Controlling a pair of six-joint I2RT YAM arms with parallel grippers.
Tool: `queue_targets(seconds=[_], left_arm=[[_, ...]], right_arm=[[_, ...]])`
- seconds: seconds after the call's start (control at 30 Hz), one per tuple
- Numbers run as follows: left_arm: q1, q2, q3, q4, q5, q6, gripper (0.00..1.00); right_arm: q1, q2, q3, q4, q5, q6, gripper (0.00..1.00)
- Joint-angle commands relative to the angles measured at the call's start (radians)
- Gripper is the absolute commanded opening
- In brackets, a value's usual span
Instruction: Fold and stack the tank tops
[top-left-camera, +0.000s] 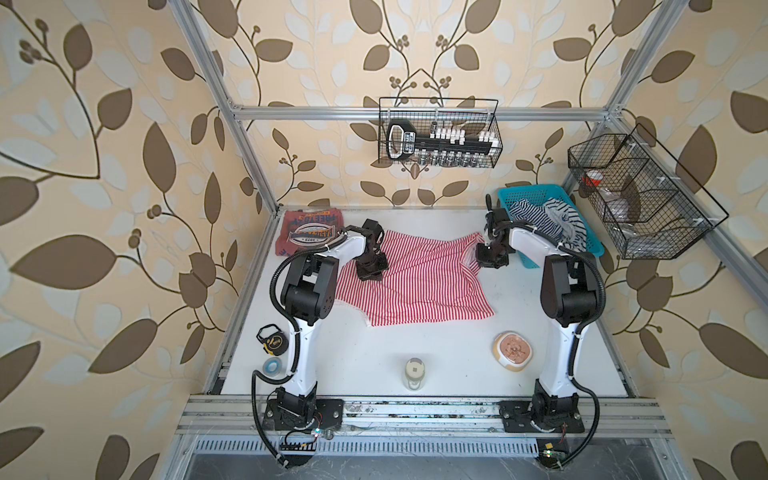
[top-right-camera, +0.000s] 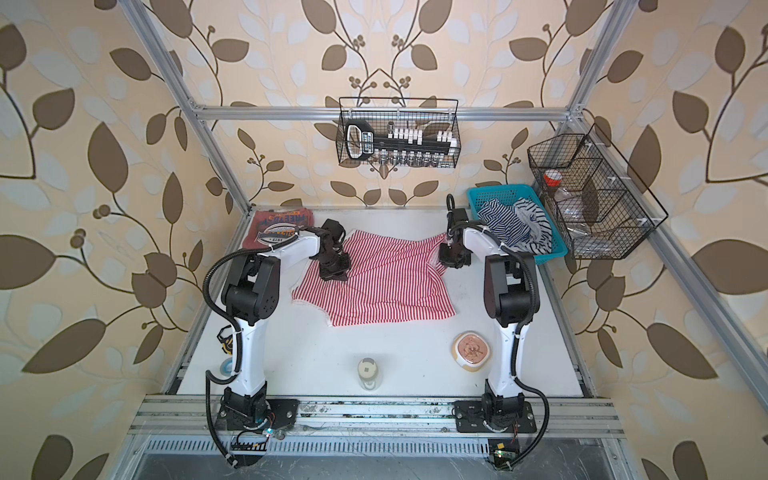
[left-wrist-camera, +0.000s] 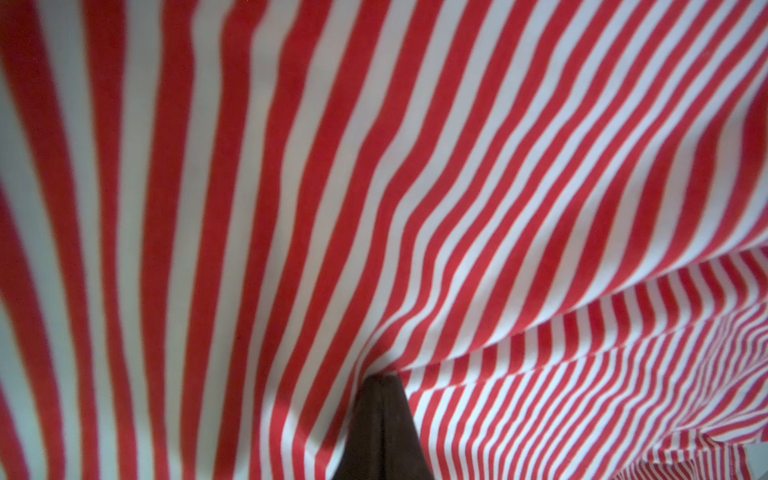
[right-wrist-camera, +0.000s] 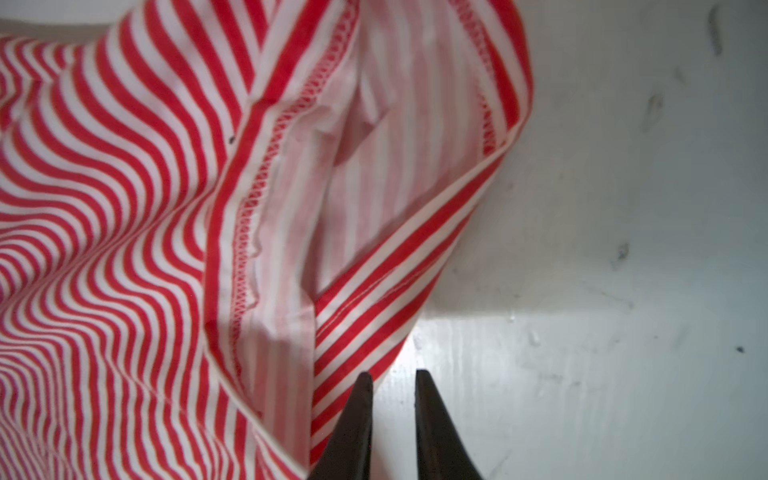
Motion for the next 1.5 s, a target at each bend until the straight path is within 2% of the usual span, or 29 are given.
queue_targets(seconds=[0.0,0.13,0.33,0.63,0.87,0.97,1.17,1.27,1.4,1.43,1.47], left_arm=[[0.017,0.120,-0.065,-0.009,-0.086,-0.008,0.00],[0.017,0.124,-0.062,-0.009,-0.082,-0.009,0.00],[0.017,0.131,-0.058,-0.009,-0.077,-0.008,0.00],[0.017,0.141,-0.052,-0.012,-0.074,-0.006,0.00],[0.017,0.151,-0.052,-0.010,-0.070,-0.005,0.00],[0.017,0.150,-0.055,-0.009,-0.069,-0.007,0.00],[0.017,0.147,-0.056,-0.009,-0.074,-0.006,0.00],[0.017,0.146,-0.056,-0.010,-0.074,-0.004,0.00],[0.017,0.146,-0.057,-0.011,-0.075,-0.004,0.00],[0.017,0.146,-0.057,-0.010,-0.074,-0.005,0.00],[0.017,0.146,-0.056,-0.011,-0.074,-0.004,0.00]], right_arm=[[0.014,0.041,0.069,-0.005,-0.016,0.010,0.24],[0.018,0.082,0.124,-0.021,-0.003,0.013,0.27],[0.015,0.165,0.229,-0.107,0.047,-0.001,0.27],[0.014,0.206,0.271,-0.136,0.062,-0.008,0.30],[0.011,0.215,0.270,-0.162,0.087,-0.021,0.36],[0.010,0.222,0.269,-0.169,0.088,-0.024,0.31],[0.007,0.229,0.267,-0.170,0.087,-0.021,0.08],[0.001,0.223,0.260,-0.167,0.089,-0.023,0.00],[-0.013,0.199,0.240,-0.152,0.098,-0.018,0.00],[-0.017,0.188,0.230,-0.143,0.098,-0.014,0.02],[-0.022,0.177,0.223,-0.131,0.094,-0.011,0.09]])
